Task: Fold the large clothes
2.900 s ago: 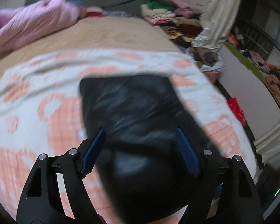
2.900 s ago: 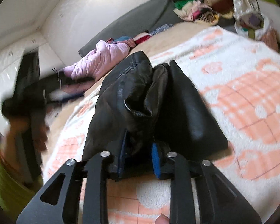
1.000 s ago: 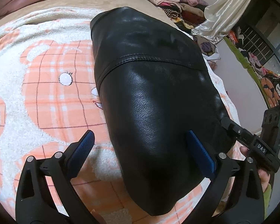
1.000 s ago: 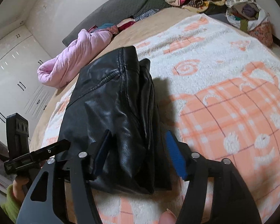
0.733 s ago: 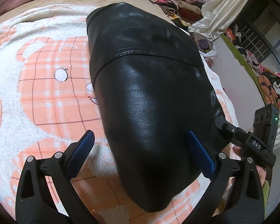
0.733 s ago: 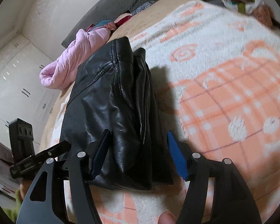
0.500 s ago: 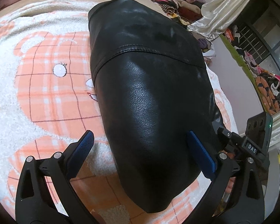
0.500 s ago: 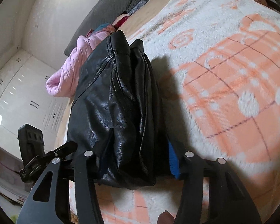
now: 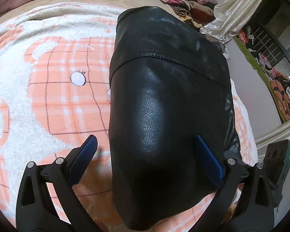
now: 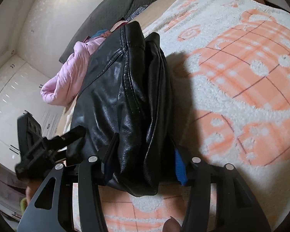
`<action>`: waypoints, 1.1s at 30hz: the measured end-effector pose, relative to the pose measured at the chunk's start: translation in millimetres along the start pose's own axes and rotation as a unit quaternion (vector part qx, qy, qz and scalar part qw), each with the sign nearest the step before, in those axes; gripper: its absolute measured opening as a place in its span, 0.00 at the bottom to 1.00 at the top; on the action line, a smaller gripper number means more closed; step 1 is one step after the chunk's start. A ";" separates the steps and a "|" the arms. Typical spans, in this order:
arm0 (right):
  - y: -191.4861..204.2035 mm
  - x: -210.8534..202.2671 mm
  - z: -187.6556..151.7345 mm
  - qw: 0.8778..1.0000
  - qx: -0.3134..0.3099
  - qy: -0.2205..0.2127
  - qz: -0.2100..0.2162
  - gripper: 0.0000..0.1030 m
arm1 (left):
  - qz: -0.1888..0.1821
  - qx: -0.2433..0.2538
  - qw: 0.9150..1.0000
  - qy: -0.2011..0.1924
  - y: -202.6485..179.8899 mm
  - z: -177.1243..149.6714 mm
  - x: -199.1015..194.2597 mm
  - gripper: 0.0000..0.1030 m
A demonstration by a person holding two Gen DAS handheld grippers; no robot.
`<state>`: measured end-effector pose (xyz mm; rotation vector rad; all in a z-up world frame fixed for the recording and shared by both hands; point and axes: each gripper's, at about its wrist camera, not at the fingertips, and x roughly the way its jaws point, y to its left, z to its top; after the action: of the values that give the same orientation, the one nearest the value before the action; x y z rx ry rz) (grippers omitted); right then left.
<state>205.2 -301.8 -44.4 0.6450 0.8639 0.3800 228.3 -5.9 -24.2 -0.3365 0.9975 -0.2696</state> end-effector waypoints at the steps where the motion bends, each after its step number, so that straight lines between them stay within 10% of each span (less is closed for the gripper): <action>1: -1.0 -1.1 3.4 1.000 0.003 0.007 -0.001 0.79 | 0.001 0.003 1.000 -0.002 -1.2 -0.3 -1.0 0.91; 2: -1.2 -2.3 7.8 1.000 0.004 0.016 -0.002 0.93 | 0.003 0.006 1.000 -0.004 -2.2 -0.1 -2.1 0.91; 11: 19.0 1.0 103.9 1.000 -0.017 -0.011 -0.020 0.93 | 0.010 0.022 1.000 -0.003 -8.9 -3.2 -2.8 0.91; 16: 38.0 44.6 141.0 0.992 -0.063 0.015 -0.105 0.92 | 0.014 0.029 0.999 -0.004 -11.6 -2.6 -3.8 0.91; 24: 77.0 62.1 128.0 0.976 -0.173 0.029 -0.128 0.17 | 0.034 0.056 0.998 -0.005 -19.4 1.0 -9.5 0.91; 30: 56.8 33.5 141.7 0.994 -0.102 -0.001 0.047 0.14 | 0.022 0.055 0.998 -0.004 -17.7 3.0 -13.0 0.91; 33: 28.6 46.0 135.8 0.996 -0.078 0.007 0.028 0.14 | 0.022 0.063 0.998 0.011 -20.7 -1.2 -4.4 0.91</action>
<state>339.7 -304.7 13.0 0.5224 0.8221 0.4988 223.5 -23.3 -13.2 -0.1974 1.0040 -0.2961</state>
